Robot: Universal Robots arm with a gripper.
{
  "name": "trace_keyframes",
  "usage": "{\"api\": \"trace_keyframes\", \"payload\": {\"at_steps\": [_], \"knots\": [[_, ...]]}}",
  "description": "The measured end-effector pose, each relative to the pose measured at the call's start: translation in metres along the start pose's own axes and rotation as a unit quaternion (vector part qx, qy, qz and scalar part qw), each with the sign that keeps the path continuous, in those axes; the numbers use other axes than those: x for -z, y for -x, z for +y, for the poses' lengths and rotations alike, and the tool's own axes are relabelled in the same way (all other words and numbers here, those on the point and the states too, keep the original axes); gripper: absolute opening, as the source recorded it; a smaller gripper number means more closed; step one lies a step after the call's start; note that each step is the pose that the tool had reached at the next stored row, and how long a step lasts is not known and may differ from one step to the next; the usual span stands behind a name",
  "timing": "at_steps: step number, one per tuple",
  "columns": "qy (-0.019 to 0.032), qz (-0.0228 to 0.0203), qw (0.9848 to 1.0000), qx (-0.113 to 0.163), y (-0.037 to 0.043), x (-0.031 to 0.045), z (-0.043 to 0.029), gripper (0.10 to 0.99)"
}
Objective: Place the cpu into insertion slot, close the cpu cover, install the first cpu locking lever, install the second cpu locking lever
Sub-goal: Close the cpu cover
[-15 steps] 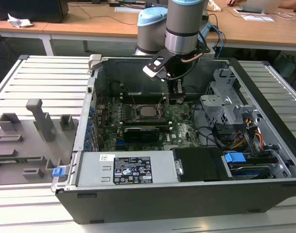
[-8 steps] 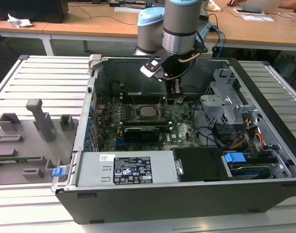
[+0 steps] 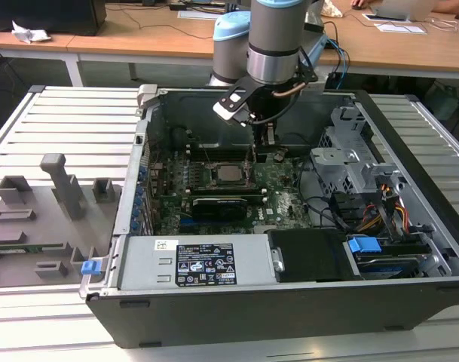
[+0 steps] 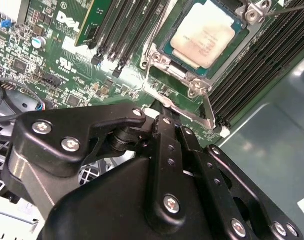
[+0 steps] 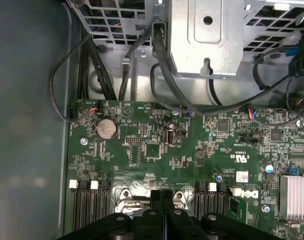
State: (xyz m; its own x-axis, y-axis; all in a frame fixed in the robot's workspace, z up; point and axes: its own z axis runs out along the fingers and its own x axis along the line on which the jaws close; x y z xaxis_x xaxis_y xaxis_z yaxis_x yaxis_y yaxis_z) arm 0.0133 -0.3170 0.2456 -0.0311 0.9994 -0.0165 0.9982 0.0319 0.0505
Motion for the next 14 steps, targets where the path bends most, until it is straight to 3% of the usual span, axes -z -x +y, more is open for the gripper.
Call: {"api": "trace_keyframes", "payload": {"at_steps": [14], "knots": [[0.0, 0.0, 1.0, 0.0, -0.0007, 0.0001, -0.0222, 0.106]]}}
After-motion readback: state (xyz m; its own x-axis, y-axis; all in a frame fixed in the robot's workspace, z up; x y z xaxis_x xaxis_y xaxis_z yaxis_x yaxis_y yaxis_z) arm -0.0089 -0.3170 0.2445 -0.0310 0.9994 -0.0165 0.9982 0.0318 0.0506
